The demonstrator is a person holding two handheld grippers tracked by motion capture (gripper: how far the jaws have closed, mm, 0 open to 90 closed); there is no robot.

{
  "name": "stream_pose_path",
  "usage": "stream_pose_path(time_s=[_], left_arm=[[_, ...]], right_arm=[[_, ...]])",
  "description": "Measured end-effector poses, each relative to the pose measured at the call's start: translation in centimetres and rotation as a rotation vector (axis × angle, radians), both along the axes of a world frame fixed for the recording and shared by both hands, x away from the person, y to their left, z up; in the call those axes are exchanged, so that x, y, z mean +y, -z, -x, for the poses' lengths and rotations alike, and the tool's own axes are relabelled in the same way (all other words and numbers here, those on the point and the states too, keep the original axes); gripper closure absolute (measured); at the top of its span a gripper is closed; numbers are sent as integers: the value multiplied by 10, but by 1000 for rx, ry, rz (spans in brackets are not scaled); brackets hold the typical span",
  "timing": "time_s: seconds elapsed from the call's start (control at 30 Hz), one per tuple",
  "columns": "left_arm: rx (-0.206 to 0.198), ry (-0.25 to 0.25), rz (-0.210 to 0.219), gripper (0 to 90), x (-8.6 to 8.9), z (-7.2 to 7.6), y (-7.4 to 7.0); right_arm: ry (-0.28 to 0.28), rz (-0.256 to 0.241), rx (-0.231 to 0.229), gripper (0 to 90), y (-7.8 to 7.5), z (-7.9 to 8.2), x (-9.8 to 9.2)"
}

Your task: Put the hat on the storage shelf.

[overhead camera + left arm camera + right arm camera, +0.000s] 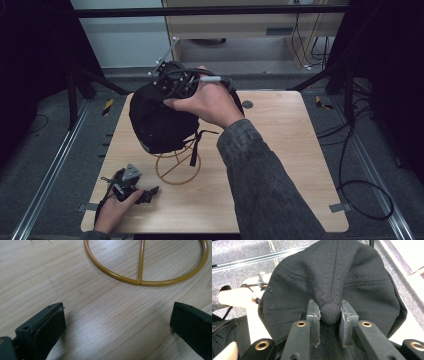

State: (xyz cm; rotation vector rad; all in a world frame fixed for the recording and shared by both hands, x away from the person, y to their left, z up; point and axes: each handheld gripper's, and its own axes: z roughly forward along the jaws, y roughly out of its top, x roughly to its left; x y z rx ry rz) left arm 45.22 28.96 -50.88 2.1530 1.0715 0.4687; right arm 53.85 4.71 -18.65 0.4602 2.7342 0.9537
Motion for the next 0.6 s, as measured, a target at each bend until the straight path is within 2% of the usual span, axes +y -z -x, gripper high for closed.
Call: stream_pose_path(time_s=[0.6], left_arm=[[1, -1, -2, 0, 0, 0, 0]], right_arm=[[-4, 33, 21, 735, 11, -8, 14]])
